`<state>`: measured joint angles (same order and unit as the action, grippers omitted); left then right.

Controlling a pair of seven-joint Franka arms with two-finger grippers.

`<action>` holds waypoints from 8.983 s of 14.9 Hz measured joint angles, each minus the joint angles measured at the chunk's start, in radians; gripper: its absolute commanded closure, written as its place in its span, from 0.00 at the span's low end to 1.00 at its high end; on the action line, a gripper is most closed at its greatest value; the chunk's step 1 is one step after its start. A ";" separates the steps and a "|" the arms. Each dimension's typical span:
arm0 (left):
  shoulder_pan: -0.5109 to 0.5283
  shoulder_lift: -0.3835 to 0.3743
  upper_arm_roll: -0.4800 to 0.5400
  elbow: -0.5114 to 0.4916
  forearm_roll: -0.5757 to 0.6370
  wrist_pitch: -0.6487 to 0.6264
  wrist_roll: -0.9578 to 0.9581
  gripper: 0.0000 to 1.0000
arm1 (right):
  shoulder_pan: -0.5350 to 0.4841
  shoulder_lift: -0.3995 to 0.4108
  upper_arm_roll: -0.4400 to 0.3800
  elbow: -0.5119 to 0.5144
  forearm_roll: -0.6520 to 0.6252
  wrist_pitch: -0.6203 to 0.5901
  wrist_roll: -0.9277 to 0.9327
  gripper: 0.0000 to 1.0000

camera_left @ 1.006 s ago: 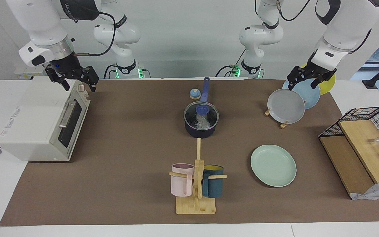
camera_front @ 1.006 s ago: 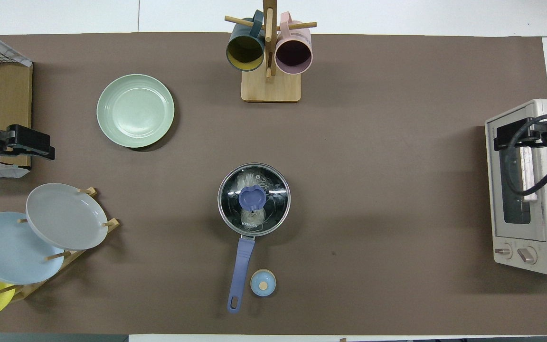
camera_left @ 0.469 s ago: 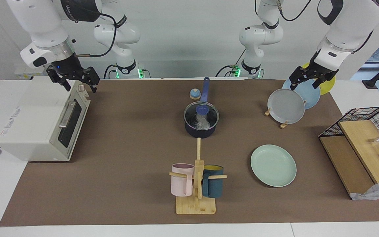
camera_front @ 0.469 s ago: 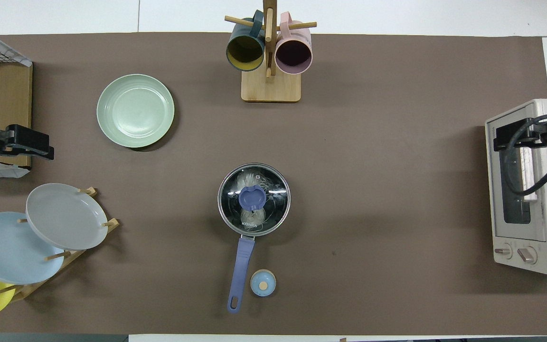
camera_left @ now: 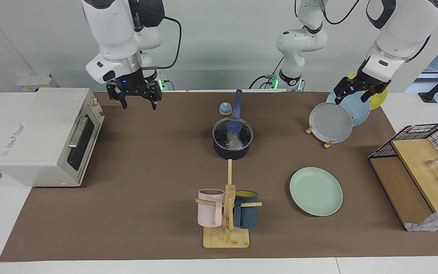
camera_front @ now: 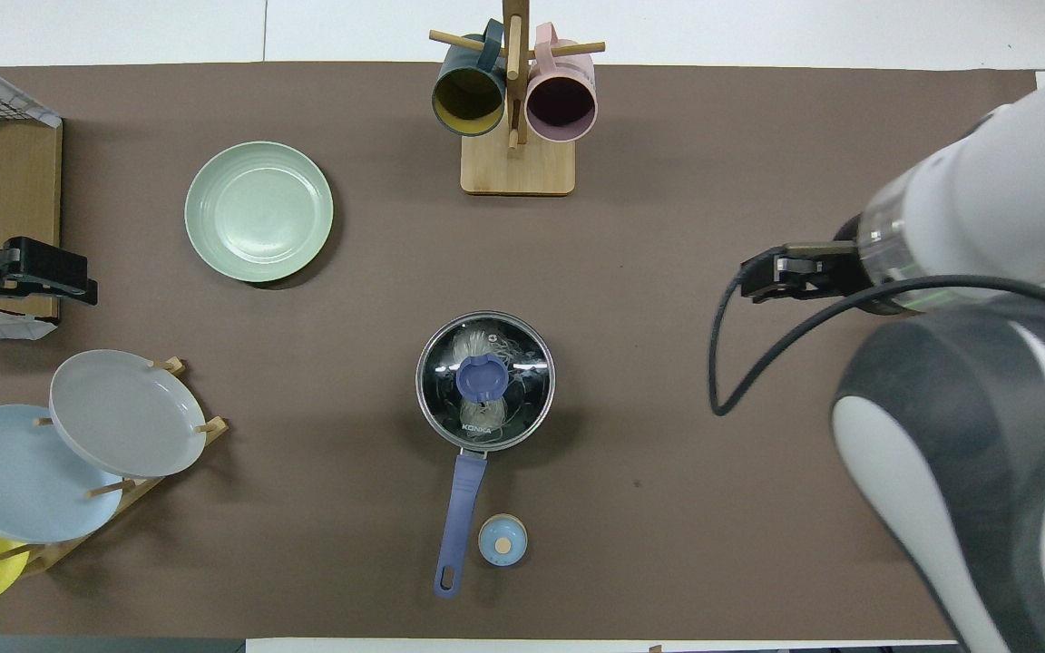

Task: Transfer vermicelli from pot to plate
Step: 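Reach the right gripper over the saucepan to the glass lid knob, then grasp the blue lid knob with the right gripper and lift the lid, then carry the lid away with the right gripper while the left gripper reaches the pot, then grasp the vermicelli with the left gripper while the right gripper lowers the lid, then lift the vermicelli toward the green plate while the right gripper releases the lid, then lower the vermicelli onto the green plate and open the left gripper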

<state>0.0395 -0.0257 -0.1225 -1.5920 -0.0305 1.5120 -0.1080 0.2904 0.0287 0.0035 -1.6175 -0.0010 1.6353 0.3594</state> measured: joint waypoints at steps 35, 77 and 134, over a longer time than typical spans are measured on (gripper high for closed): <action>0.004 -0.001 -0.004 0.000 0.000 0.000 0.000 0.00 | 0.437 0.344 0.001 -0.006 0.010 0.348 0.561 0.06; -0.618 0.082 -0.042 -0.378 -0.010 0.557 -0.518 0.00 | -0.075 0.281 -0.013 0.070 0.006 0.168 -0.186 0.53; -0.045 0.468 -0.005 -0.016 -0.049 0.625 0.093 1.00 | -0.245 -0.023 -0.058 0.061 0.005 -0.153 -0.389 0.00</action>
<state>-0.0054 0.4426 -0.1276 -1.6078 -0.0792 2.1370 -0.0150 0.0453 0.0059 -0.0549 -1.5562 0.0036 1.4819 -0.0299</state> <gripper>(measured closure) 0.744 0.000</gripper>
